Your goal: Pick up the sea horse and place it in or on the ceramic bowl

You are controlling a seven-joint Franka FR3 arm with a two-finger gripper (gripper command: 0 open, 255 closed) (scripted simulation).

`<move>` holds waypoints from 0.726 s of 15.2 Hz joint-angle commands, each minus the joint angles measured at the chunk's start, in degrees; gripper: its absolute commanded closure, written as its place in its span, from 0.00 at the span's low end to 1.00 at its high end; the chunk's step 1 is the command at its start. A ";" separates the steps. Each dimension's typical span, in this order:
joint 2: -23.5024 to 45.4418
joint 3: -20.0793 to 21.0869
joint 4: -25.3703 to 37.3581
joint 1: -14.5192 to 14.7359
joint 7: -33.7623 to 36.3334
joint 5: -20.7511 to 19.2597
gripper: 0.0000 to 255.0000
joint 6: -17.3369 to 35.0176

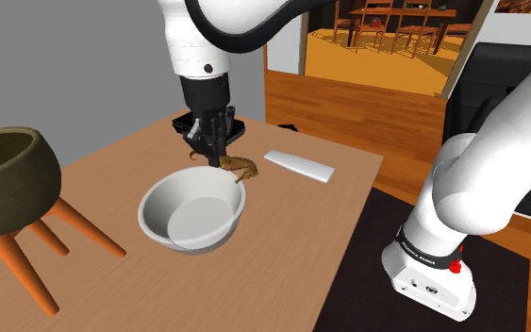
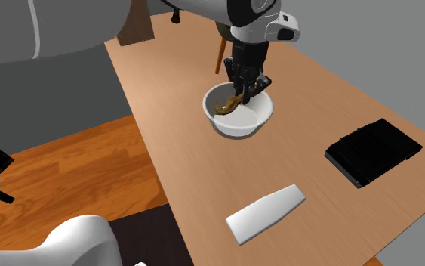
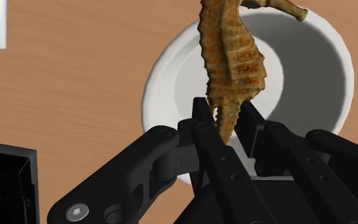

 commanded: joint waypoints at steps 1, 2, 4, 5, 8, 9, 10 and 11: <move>5.10 1.97 5.02 0.10 3.02 -1.92 1.00 -0.15; 7.59 2.75 7.52 0.23 4.36 -3.06 1.00 -0.36; 12.81 4.13 12.91 0.80 7.13 -5.65 1.00 -1.08; 12.84 4.06 12.17 0.90 7.13 -5.67 1.00 -0.31; 13.02 4.06 10.05 0.96 7.17 -5.75 1.00 1.97; 13.11 4.08 9.37 0.97 7.20 -5.79 1.00 2.73; 13.22 4.09 8.70 0.98 7.23 -5.84 1.00 3.49; 13.33 4.11 8.04 1.00 7.26 -5.89 1.00 4.24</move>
